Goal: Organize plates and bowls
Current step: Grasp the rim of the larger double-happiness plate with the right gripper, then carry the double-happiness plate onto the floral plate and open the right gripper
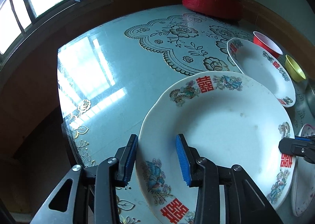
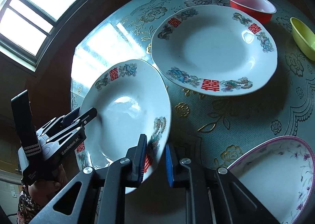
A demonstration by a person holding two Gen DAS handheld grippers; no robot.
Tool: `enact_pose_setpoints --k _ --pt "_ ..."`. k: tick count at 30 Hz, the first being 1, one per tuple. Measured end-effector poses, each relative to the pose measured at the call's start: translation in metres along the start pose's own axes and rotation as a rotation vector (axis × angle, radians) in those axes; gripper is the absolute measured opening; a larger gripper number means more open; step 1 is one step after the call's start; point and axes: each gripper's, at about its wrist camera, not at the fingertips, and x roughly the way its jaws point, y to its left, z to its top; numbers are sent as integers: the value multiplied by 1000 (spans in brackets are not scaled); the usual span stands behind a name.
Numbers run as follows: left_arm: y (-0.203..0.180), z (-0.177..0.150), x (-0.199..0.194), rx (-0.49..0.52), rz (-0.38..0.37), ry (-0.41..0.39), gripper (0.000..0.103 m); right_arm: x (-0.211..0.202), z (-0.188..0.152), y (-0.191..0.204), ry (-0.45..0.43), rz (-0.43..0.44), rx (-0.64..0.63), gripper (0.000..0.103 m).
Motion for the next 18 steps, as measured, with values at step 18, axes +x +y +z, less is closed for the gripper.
enact_pose_setpoints --k 18 --pt "-22 -19 -15 -24 -57 -21 35 -19 -10 -7 -46 -17 -63 15"
